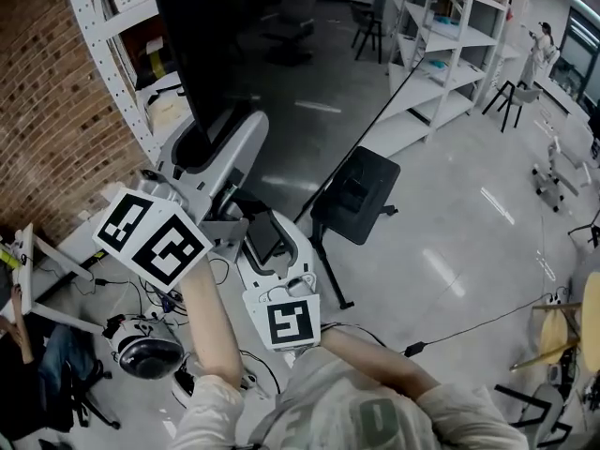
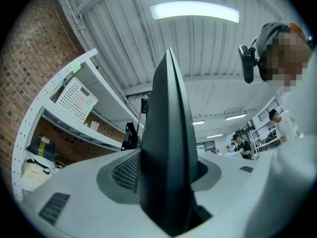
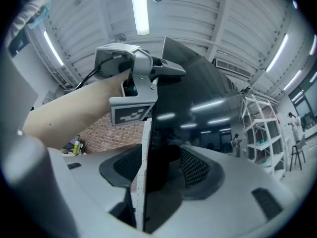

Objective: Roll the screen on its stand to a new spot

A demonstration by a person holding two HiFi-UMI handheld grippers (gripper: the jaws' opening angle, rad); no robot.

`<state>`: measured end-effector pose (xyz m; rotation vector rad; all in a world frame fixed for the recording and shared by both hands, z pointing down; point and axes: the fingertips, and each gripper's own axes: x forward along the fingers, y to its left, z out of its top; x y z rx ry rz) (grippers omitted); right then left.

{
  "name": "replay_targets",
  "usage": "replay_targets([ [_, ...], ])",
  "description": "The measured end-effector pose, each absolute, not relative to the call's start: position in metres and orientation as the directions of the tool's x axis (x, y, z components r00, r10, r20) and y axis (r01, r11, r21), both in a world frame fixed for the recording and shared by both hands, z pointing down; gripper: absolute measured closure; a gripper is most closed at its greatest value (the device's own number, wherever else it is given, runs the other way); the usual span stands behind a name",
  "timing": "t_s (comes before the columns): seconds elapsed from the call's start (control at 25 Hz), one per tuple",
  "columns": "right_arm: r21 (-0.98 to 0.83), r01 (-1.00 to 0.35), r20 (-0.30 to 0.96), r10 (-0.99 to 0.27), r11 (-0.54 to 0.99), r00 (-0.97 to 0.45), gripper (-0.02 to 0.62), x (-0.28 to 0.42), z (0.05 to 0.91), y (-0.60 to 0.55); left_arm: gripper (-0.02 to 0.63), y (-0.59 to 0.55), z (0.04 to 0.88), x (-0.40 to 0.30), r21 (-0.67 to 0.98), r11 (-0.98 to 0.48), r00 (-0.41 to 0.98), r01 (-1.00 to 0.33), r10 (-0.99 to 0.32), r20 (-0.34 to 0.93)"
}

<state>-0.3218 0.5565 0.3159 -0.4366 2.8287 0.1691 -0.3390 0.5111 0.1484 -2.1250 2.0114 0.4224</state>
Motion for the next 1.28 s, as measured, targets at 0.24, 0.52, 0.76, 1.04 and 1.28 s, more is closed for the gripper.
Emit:
replay_targets([
  [0.24, -0.051, -0.216, -0.364, -0.219, 0.975, -0.905, 0.373, -0.293, 0.286, 0.558, 0.364, 0.567, 0.153, -0.354, 0.064, 0.278, -0.277, -0.958, -0.852, -0.443],
  [0.52, -0.054, -0.243, -0.442, -0.242, 0.968, -0.864, 0.546, -0.236, 0.224, 0.501, 0.591, 0.6, 0.129, -0.294, -0.121, 0.572, -0.417, -0.811, -0.711, -0.567],
  [0.76, 0.143, -0.344, -0.466, -0.244, 0.928, -0.851, 0.552, -0.179, 0.194, 0.481, 0.592, 0.548, 0.168, -0.248, -0.101, 0.536, -0.402, -0.838, -0.733, -0.549],
  [1.04, 0.274, -0.598, -0.41, -0.472, 0.753, -0.781, 0.552, -0.116, 0.223, 0.436, 0.591, 0.481, 0.22, -0.215, -0.042, 0.372, -0.317, -0.927, -0.84, -0.44],
  [1.28, 0.145, -0.717, -0.247, -0.677, 0.681, -0.693, 0.552, -0.049, 0.276, 0.39, 0.591, 0.45, 0.235, -0.163, -0.051, 0.221, -0.19, -0.974, -0.918, -0.347],
])
